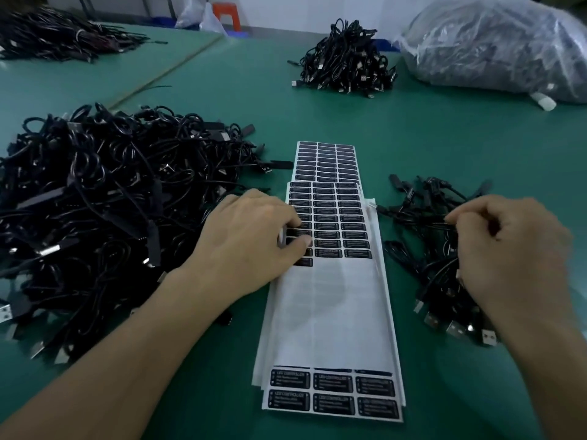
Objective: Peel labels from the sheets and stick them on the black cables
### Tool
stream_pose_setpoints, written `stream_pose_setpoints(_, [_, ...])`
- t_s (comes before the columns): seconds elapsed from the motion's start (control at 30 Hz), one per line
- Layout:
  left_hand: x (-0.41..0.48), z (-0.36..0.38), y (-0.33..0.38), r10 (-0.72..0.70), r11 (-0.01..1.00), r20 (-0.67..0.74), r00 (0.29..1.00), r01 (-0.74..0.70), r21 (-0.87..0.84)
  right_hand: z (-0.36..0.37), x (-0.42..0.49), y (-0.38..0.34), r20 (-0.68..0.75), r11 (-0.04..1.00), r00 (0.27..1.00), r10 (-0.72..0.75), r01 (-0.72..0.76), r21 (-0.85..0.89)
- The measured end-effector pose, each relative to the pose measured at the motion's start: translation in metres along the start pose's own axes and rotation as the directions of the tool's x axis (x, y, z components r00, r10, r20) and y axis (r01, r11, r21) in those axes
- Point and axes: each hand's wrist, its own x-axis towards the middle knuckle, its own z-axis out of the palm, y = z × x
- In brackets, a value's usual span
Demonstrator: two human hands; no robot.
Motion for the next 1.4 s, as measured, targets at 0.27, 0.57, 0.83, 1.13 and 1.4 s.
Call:
stream_pose_setpoints(0.27, [0.005,-0.016,-0.016,-0.112,0.976,-0.36,0.926,0.17,0.133,0.007,-0.011,-0.013,-0.167,0.977,0.968,-0.19,0.17,-0.127])
stream_pose_setpoints(0.57, [0.009,-0.015,-0.036,-0.186,0.914,-0.31,0.932,0.28,0.295,0.036,-0.048,-0.027,0.415,0.836,0.746,-0.521,0.544,0.071])
stream_pose_setpoints(0.83, [0.008,-0.019,-0.037,-0.077,0.932,-0.243,0.967,0.156,0.327,0.037,-0.049,-0.028,0.41,0.872,0.779,-0.475,0.479,0.099])
stream_pose_setpoints(1.13, [0.008,-0.027,-0.01,0.196,0.98,-0.601,0.775,-0.165,0.108,0.036,-0.048,-0.032,0.462,0.891,0.785,-0.413,0.454,0.026])
stream_pose_setpoints(1.4, [-0.001,-0.02,0.018,0.387,0.915,-0.234,0.892,-0.404,-0.026,0.034,-0.047,-0.034,0.391,0.948,0.888,-0.242,0.302,-0.099])
